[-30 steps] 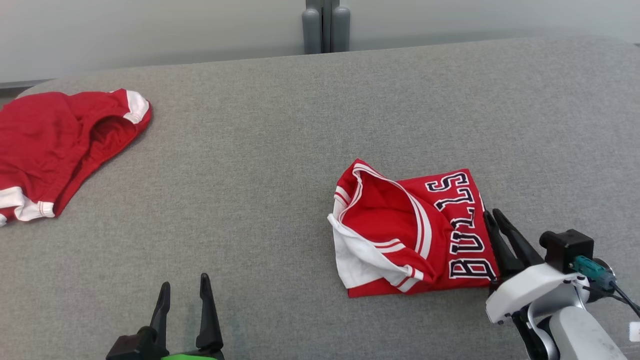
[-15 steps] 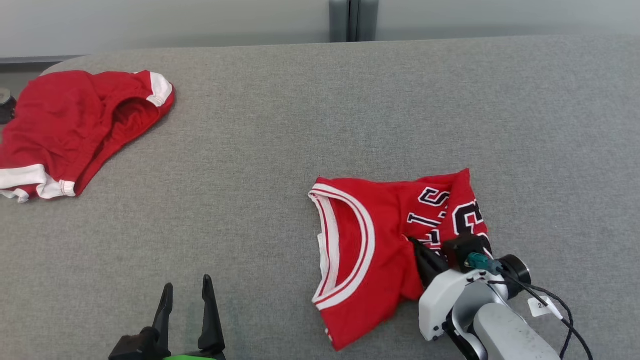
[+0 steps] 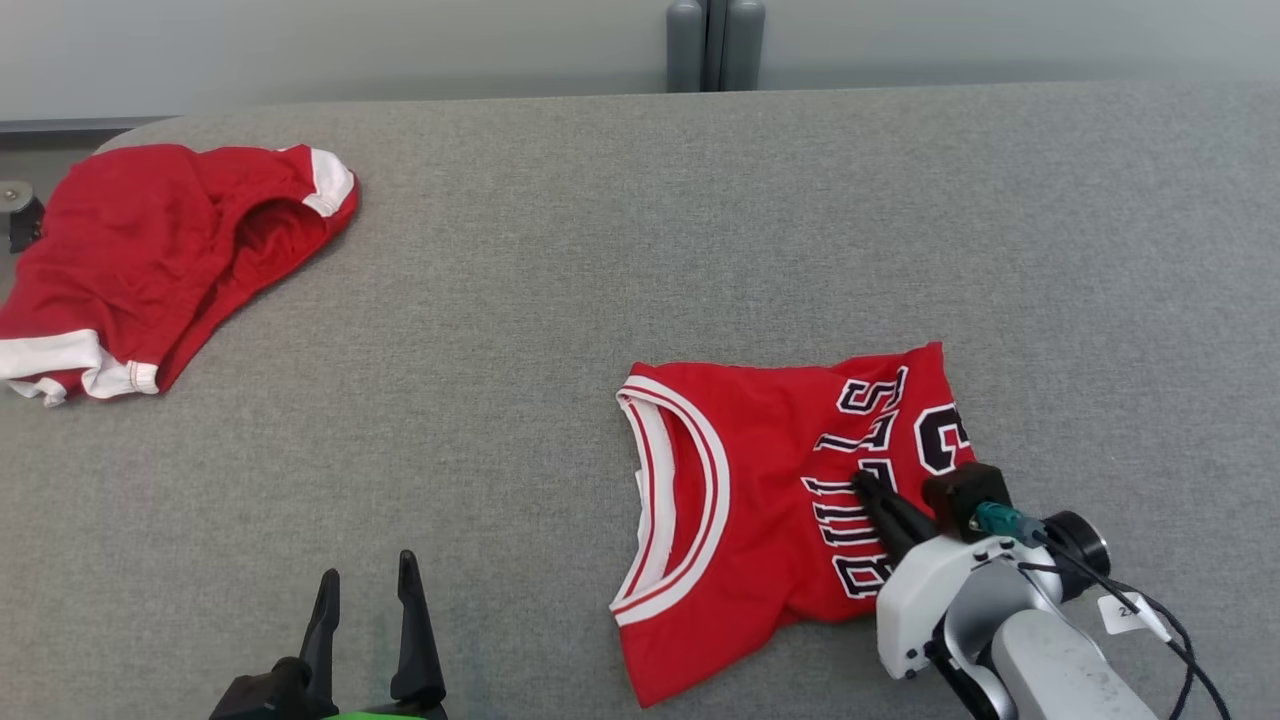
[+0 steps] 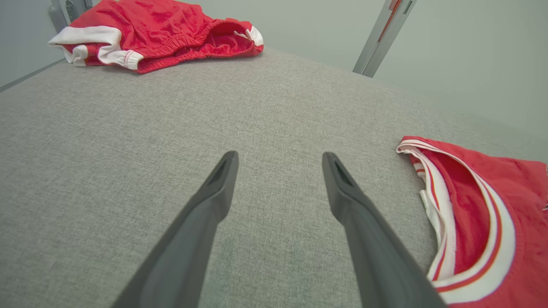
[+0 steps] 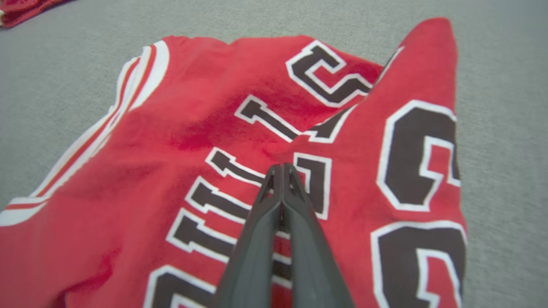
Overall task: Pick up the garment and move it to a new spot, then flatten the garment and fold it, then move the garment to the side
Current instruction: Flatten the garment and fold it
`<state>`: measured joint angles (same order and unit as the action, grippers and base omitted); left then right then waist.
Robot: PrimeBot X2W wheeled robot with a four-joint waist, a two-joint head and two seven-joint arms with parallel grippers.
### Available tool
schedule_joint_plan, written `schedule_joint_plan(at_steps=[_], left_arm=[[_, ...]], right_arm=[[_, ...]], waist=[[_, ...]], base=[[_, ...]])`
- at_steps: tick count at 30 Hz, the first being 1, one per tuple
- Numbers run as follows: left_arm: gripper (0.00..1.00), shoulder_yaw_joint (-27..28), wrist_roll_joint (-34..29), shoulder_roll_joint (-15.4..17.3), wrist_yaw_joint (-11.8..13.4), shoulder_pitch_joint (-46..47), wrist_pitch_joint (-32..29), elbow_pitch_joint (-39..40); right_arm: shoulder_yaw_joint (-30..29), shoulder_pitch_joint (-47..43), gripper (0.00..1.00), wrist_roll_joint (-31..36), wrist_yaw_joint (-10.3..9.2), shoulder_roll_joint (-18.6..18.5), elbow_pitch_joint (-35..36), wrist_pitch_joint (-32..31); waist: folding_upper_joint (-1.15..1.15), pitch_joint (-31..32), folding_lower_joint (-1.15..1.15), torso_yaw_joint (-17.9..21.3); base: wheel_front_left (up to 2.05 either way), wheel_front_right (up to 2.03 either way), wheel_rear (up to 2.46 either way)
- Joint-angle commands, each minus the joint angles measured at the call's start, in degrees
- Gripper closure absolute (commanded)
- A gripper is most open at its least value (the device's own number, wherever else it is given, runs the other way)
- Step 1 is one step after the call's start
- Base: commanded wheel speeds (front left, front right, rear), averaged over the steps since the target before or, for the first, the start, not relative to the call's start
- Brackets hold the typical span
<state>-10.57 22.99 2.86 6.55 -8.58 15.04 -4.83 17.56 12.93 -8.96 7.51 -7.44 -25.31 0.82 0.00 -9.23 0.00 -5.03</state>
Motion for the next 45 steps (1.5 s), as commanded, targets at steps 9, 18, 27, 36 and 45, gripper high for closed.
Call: schedule_joint_plan(at_steps=[9, 18, 27, 36, 45], left_arm=[[0.00, -0.32, -0.37, 0.09, -0.61, 1.05, 0.18, -0.03], [0.00, 1.14, -0.42, 0.08, -0.76, 0.31, 0.18, -0.31], [0.00, 0.98, -0.75, 0.09, -0.93, 0.15, 0.18, 0.05], [0.00, 4.05, -4.30, 0.09, -2.11, -0.99, 0.18, -0.50], [0.00, 8.06, -8.24, 0.09, -3.98, -2.92, 0.18, -1.28]], right_arm=[[-5.76, 1.67, 1.00, 1.27, -0.07, -0.02, -2.72, -4.92], [-13.44, 1.50, 1.00, 3.25, -0.15, -1.03, -10.03, -5.91], [-19.17, 0.83, 1.00, 4.57, -0.08, 0.95, -8.38, -2.44], [-22.04, -5.18, 0.00, 3.23, -0.07, 0.24, -0.29, 8.29], [-22.69, -12.33, 0.00, 3.14, -0.07, -1.18, 4.66, 14.37]], waist=[[0.00, -1.42, 0.00, 2.30], [0.00, -0.77, 0.00, 2.00], [0.00, 1.37, 0.00, 3.71], [0.00, 5.59, 0.00, 4.03], [0.00, 9.30, 0.00, 4.08]], base=[[0.00, 0.00, 0.00], [0.00, 0.00, 0.00], [0.00, 0.00, 0.00], [0.00, 0.00, 0.00], [0.00, 0.00, 0.00]])
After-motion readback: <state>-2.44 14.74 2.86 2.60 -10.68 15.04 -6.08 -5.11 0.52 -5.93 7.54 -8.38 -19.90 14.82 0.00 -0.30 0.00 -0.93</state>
